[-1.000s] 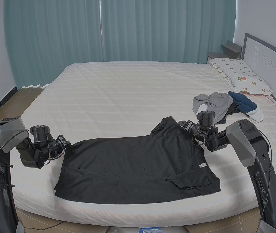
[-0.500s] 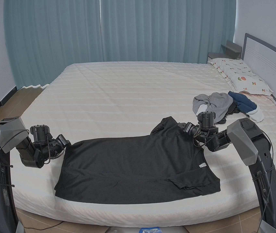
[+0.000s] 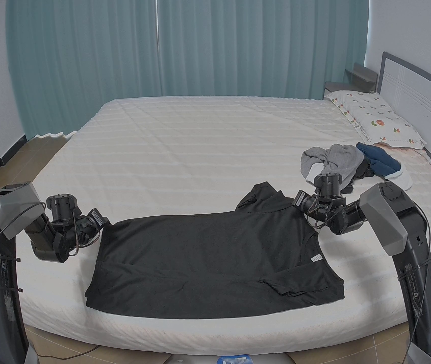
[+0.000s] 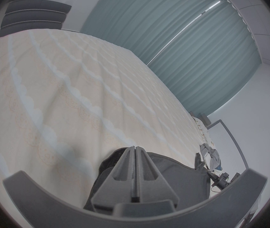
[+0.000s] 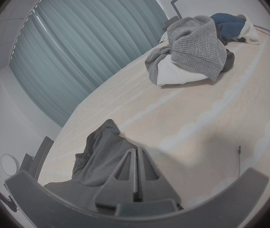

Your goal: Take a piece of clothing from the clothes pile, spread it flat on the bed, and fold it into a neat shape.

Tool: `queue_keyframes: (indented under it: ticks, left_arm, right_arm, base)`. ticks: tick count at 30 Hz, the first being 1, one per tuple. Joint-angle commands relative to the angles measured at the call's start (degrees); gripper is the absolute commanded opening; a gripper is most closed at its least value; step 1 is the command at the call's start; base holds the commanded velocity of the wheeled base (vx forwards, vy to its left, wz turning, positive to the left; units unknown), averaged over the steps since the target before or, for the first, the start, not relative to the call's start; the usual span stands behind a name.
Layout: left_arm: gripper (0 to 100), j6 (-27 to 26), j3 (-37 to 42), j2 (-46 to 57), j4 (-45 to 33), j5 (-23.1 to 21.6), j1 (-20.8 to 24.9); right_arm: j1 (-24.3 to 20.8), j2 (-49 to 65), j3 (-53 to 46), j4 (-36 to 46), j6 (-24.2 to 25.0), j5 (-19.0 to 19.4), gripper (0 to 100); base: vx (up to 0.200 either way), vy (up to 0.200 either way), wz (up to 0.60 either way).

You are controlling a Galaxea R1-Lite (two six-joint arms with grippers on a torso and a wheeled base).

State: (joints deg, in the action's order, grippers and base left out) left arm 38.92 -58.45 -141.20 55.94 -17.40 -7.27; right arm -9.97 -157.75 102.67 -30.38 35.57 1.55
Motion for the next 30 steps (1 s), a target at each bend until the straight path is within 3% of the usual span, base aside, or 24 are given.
queue_keyframes:
  ticks: [1, 21, 30]
  left_arm:
    - [0, -1.0, -0.1, 0.3, 0.0, 0.3, 0.0]
    - [0, -1.3, 0.4, 5.1, 3.5, 1.4, -3.0]
    - [0, -1.0, -0.7, 4.0, 3.3, 0.7, -2.3]
  right_arm:
    - [0.2, 2.4, -2.6, -0.6, -0.2, 0.2, 0]
    - [1.6, 6.9, -10.3, -13.7, 0.6, 1.4, 0]
    - [1.7, 6.6, -13.7, -13.8, 0.4, 2.8, 0]
  base:
    - [0.0, 0.0, 0.0]
    - [0.0, 0.0, 0.0]
    - [0.0, 0.0, 0.0]
